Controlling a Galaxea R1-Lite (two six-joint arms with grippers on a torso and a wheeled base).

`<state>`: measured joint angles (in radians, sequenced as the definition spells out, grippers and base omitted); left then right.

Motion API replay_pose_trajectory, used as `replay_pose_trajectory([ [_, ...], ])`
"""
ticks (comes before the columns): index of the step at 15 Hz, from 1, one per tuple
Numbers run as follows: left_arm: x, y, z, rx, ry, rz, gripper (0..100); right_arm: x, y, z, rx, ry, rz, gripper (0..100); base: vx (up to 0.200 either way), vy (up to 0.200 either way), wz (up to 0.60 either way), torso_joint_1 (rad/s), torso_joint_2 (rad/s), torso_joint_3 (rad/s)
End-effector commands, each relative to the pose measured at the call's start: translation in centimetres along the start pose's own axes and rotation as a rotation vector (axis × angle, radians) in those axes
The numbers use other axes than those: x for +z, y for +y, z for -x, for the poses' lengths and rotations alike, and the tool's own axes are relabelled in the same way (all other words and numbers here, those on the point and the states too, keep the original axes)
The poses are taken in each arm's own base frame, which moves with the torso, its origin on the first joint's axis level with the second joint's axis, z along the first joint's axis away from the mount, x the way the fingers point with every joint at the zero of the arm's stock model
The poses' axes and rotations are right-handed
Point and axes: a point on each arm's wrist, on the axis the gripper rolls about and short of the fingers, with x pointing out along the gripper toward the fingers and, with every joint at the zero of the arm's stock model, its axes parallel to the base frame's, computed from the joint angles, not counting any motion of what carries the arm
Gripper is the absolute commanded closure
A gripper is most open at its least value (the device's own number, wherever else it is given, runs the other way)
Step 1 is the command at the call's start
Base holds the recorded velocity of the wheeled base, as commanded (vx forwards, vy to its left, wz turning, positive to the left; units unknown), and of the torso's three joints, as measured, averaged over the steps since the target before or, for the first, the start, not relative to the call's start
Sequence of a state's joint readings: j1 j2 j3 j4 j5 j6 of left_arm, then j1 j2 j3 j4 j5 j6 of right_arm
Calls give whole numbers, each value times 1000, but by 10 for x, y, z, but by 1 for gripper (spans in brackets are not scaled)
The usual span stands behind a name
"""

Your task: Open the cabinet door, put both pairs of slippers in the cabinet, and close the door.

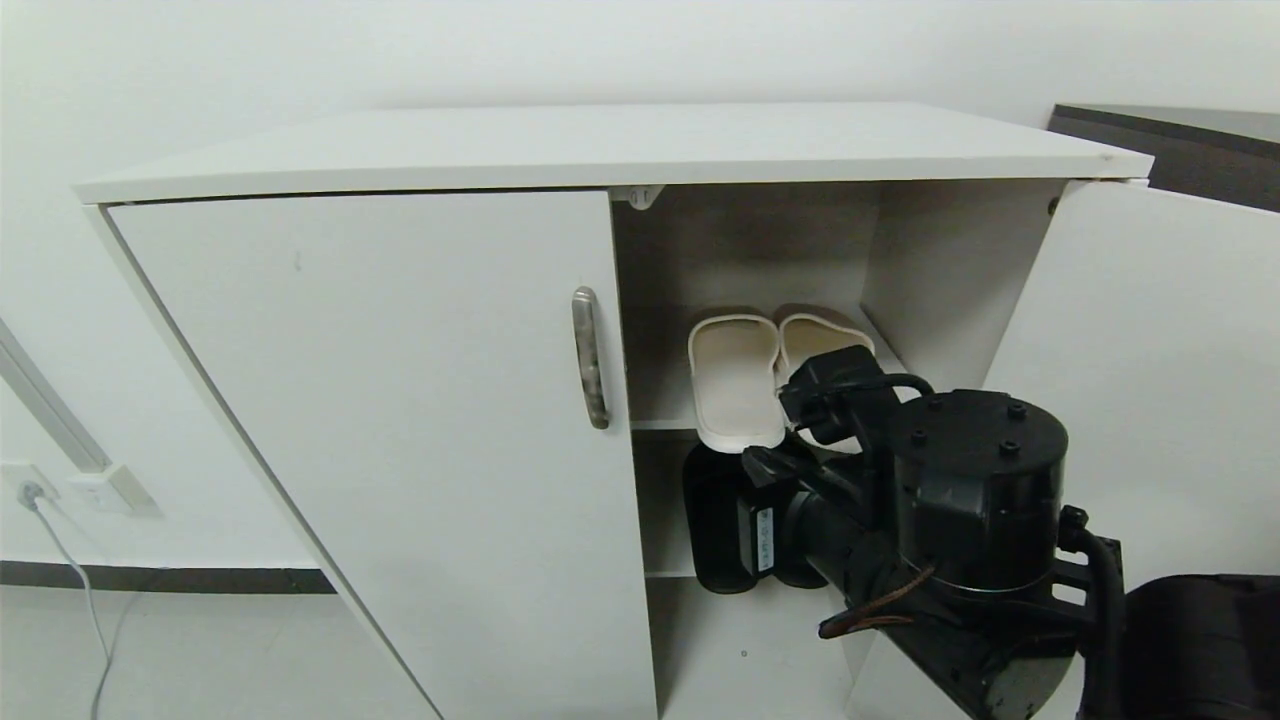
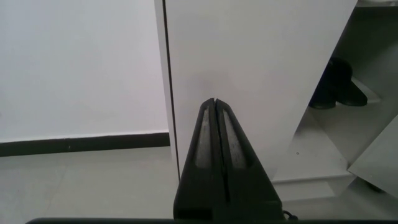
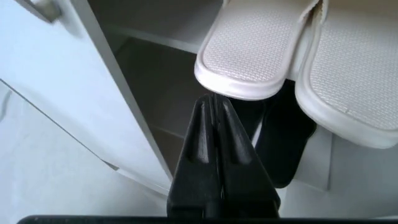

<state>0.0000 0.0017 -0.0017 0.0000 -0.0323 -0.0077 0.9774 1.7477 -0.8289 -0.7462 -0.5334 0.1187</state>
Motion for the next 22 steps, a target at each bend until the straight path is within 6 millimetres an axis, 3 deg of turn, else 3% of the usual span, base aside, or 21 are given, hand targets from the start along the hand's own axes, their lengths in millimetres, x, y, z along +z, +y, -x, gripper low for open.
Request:
replay_pose_trajectory([
  [1,0,0,0,0,0,0,100,-8,-1,-3,-7,14,19,100,0,0,0,0,0,0],
  [22,0,0,0,0,0,0,100,-15,-3,-2,-8,24,48,100,-190,0,0,3,2,2],
])
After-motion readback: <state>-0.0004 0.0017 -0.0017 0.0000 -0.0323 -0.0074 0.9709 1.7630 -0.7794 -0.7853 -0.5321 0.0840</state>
